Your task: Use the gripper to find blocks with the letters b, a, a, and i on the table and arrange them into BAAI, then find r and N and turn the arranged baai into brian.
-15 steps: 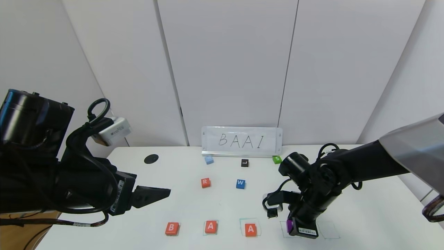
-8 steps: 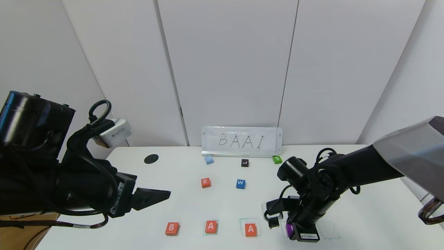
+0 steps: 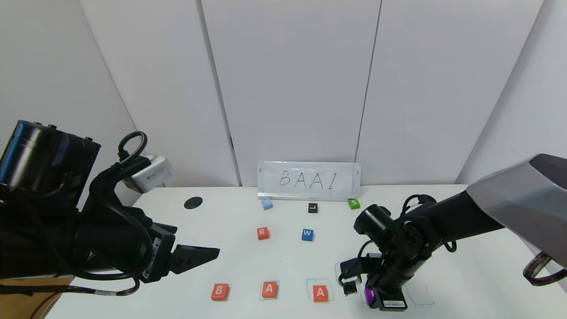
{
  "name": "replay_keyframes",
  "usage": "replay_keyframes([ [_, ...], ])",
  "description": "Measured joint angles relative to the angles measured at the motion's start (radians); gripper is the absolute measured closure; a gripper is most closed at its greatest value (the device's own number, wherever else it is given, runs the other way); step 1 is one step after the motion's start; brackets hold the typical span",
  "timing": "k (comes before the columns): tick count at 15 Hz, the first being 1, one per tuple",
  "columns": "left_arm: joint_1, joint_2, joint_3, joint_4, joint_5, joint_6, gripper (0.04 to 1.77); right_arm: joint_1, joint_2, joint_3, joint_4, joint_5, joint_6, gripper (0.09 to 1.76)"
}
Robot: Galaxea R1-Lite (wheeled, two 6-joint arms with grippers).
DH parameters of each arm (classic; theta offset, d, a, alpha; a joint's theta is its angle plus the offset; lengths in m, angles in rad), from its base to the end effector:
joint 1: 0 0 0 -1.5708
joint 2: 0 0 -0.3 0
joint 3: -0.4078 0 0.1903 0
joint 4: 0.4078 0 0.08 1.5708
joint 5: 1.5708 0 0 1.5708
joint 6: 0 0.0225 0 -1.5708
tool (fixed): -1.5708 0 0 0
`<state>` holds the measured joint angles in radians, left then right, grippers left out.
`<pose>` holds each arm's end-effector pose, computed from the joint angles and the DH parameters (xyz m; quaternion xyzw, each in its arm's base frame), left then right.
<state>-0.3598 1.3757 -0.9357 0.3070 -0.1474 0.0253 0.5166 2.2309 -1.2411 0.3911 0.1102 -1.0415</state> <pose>0.1926 -0.0760 0.2187 0.0501 0.3598 -0.2382 0.9007 0.3138 0.1811 0.0318 -0.4764 0.4228 0.5165 0.5722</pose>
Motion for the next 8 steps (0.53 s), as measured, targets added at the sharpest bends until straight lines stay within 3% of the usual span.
replay_keyframes([
  [8, -0.015, 0.001, 0.006, 0.0, 0.0, 0.0, 0.09, -0.006, 0.007, -0.01, -0.002, -0.001, 0.001, 1.32],
])
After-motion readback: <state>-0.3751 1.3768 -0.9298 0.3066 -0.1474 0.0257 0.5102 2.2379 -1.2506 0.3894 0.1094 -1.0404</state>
